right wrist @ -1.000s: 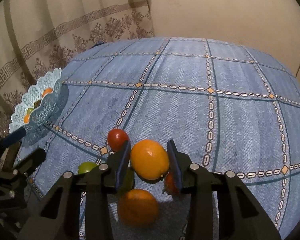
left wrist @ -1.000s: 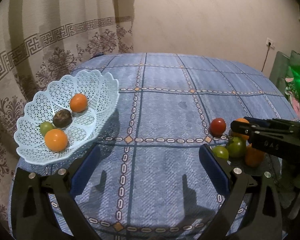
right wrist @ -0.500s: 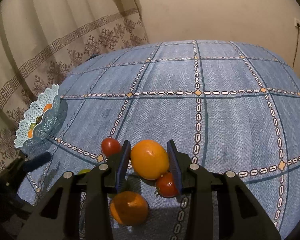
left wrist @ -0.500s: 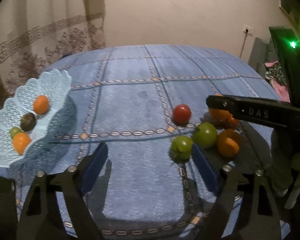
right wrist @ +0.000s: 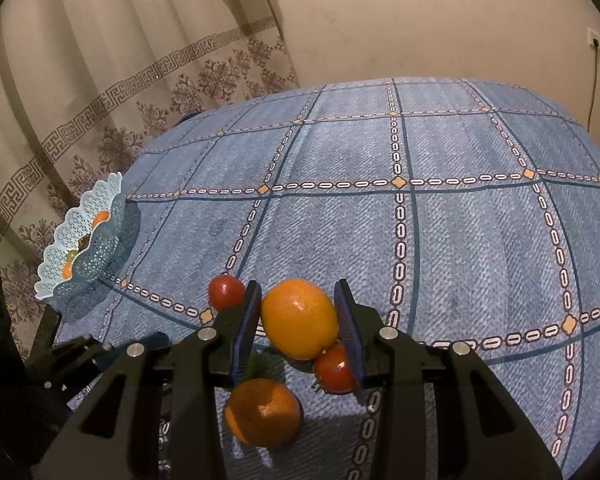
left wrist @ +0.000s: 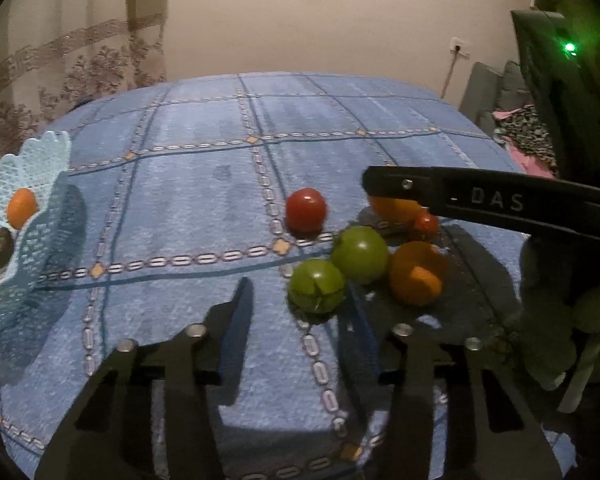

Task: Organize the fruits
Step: 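Grasp the green tomato with the left gripper while right holds the orange, then lower the green tomato into the basket and open the left gripper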

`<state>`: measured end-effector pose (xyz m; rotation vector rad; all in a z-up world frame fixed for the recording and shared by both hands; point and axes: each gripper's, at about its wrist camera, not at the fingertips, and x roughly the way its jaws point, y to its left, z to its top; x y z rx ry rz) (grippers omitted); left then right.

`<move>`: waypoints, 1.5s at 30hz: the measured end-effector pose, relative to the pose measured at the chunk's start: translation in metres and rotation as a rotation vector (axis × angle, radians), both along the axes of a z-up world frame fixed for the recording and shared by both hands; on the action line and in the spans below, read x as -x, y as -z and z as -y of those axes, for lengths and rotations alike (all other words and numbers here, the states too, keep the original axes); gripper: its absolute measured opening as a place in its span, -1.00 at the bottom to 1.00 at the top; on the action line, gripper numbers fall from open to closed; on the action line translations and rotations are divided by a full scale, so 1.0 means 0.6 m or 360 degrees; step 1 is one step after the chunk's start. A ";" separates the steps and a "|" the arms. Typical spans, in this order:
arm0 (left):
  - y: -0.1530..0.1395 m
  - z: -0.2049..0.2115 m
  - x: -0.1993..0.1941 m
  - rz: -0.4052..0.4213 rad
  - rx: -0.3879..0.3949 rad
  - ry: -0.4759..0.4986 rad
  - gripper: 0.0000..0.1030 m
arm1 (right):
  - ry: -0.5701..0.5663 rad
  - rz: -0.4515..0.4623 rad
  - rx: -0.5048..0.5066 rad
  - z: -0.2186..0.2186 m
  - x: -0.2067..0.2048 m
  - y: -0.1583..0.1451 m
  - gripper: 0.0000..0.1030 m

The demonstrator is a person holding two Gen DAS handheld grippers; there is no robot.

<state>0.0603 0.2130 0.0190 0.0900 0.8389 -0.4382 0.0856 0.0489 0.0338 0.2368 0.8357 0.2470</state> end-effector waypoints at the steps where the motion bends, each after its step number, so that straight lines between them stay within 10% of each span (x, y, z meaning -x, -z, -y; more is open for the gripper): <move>1: 0.002 0.003 0.000 -0.0002 0.0006 0.0011 -0.39 | 0.0000 0.0003 -0.0004 0.000 0.000 -0.001 -0.26; 28: -0.046 -0.059 0.029 0.0188 0.0009 -0.0275 -0.44 | 0.0025 0.0059 -0.0076 0.003 0.013 -0.012 -0.26; 45: -0.100 -0.212 0.019 0.0317 0.0062 -0.0679 -0.43 | 0.0050 0.0064 -0.0068 -0.022 0.025 -0.015 -0.26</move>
